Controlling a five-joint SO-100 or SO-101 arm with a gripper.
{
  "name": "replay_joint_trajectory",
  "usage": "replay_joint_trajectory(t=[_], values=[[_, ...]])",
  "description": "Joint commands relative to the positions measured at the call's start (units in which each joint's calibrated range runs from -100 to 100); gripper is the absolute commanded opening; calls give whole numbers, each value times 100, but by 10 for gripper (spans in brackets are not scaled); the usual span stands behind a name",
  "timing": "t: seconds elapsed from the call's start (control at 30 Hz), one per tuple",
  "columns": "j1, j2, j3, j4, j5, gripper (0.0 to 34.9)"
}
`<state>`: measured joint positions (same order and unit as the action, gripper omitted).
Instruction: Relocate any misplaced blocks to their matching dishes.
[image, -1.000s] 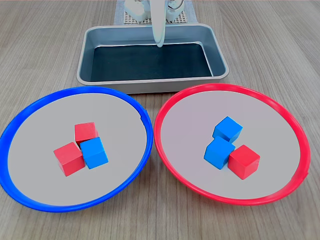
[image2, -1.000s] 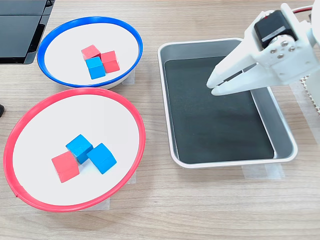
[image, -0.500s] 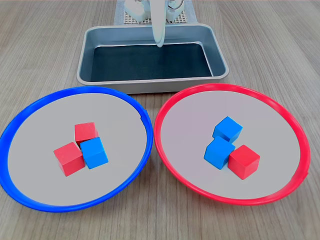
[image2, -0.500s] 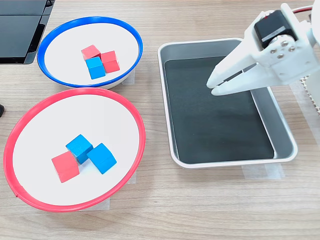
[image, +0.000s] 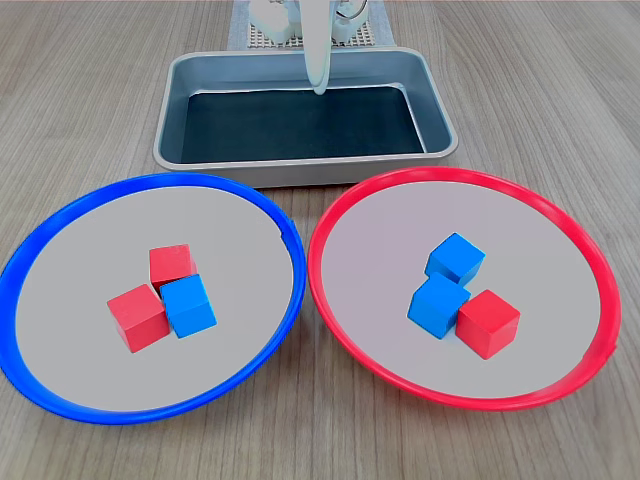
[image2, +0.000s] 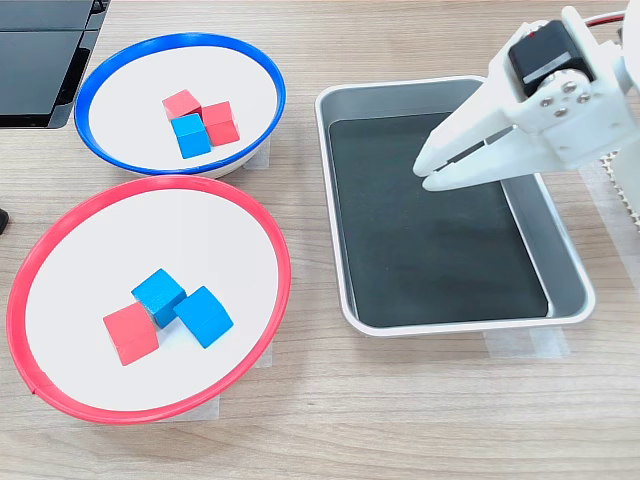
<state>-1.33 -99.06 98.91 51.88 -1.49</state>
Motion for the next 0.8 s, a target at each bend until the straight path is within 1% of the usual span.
replay_joint_trajectory(t=[0.0,0.27,0.43,0.63,0.77], values=[[-4,341,-301,-25,34,4],[-41,1783,-1848,0,54,5],[-51,3522,-3323,-124,-103,30],[-13,5348,-4798,-247,-288,27],[147,6490,-5808,-313,-361,25]])
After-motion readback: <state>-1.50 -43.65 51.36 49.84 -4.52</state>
